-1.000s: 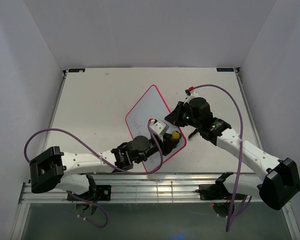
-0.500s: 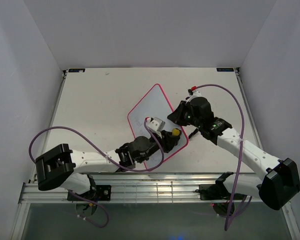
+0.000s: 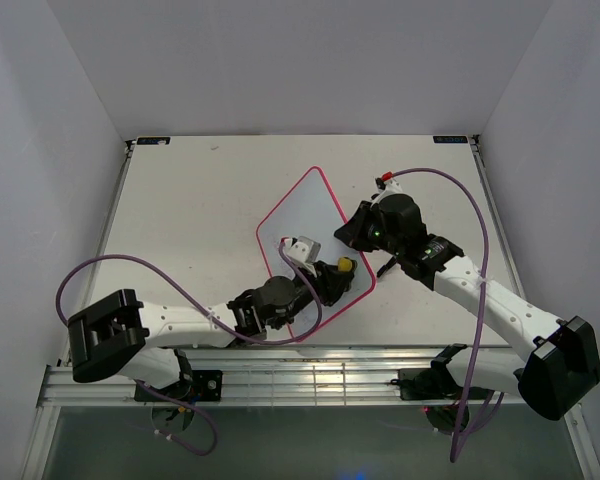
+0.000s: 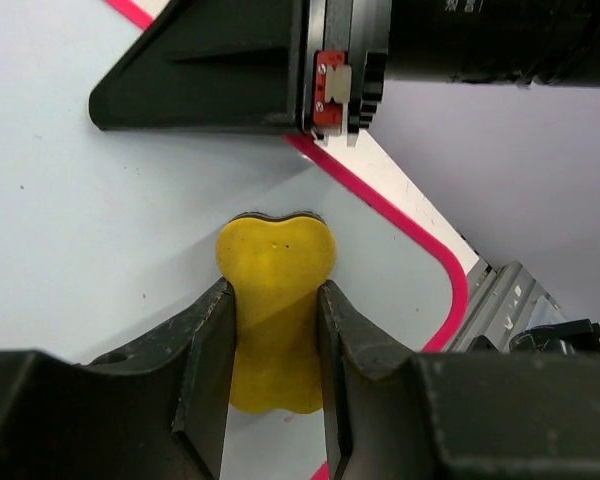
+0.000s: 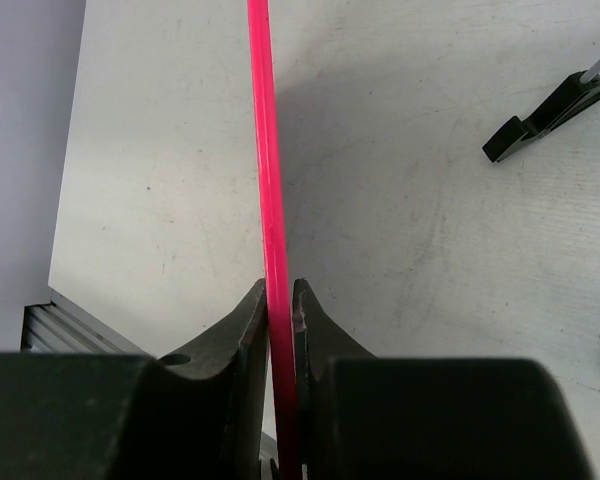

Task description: Erase the whiteboard

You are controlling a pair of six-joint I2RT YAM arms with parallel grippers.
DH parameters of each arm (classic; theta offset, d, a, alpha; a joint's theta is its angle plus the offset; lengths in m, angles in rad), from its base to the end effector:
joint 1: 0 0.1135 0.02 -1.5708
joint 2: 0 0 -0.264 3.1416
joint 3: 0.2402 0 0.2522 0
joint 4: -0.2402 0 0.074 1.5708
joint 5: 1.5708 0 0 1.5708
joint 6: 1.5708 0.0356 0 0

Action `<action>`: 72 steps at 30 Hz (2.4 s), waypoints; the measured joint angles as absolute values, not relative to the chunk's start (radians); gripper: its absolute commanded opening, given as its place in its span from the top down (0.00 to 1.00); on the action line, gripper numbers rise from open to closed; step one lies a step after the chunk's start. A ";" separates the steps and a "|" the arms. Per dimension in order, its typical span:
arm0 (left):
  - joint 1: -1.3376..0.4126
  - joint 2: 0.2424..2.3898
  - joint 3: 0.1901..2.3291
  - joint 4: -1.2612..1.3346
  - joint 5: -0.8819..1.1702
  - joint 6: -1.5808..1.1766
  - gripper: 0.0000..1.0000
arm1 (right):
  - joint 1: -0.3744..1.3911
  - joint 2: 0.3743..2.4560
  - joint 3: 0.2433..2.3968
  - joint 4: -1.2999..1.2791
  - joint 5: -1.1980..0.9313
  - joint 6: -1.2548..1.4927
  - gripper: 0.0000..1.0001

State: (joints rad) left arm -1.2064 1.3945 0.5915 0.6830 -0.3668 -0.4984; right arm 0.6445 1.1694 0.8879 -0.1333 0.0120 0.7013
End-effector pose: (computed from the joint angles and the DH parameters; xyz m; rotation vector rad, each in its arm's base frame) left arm 0.1165 -0.2696 0.2260 0.3376 1.7460 -0.9571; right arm 0.2154 0.1614 0.3019 0.0675 2.0883 0.8396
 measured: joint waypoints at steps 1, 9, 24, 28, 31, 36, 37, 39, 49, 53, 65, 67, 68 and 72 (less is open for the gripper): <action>-1.215 1.388 0.588 0.677 -0.376 -0.499 1.00 | 0.647 1.169 0.890 -0.134 0.013 0.701 0.92; -1.330 1.370 0.595 0.611 -0.442 -0.466 1.00 | 0.649 1.170 0.904 -0.157 0.006 0.694 0.92; -1.330 1.356 0.664 0.505 -0.392 -0.331 1.00 | 0.649 1.171 0.909 -0.136 -0.038 0.673 0.92; -1.293 1.338 0.649 0.507 -0.328 -0.332 1.00 | 0.649 1.171 0.909 -0.135 -0.036 0.679 0.92; -1.234 1.322 0.601 0.530 -0.276 -0.361 1.00 | 0.649 1.171 0.909 -0.136 -0.029 0.682 0.92; -1.150 1.327 0.510 0.618 -0.238 -0.452 1.00 | 0.648 1.171 0.909 -0.144 -0.002 0.680 0.92; -1.142 1.333 0.496 0.643 -0.240 -0.471 1.00 | 0.648 1.171 0.909 -0.145 0.004 0.680 0.92; -1.132 1.352 0.476 0.693 -0.247 -0.501 1.00 | 0.645 1.171 0.909 -0.148 0.018 0.680 0.92; -1.117 1.327 0.461 0.706 -0.232 -0.543 1.00 | 0.643 1.167 0.909 -0.134 0.025 0.693 0.92; -1.140 1.267 0.468 0.612 -0.213 -0.532 1.00 | 0.659 1.167 0.909 -0.117 0.008 0.699 0.92; -1.281 1.288 0.552 0.552 -0.220 -0.509 1.00 | 0.660 1.168 0.909 -0.098 -0.019 0.665 0.92; -1.258 1.288 0.557 0.542 -0.201 -0.512 1.00 | 0.660 1.168 0.909 -0.094 -0.025 0.659 0.92; -1.238 1.287 0.557 0.542 -0.185 -0.516 1.00 | 0.660 1.168 0.909 -0.091 -0.027 0.657 0.92; -1.123 1.278 0.557 0.539 -0.155 -0.517 1.00 | 0.659 1.168 0.909 -0.088 -0.026 0.658 0.92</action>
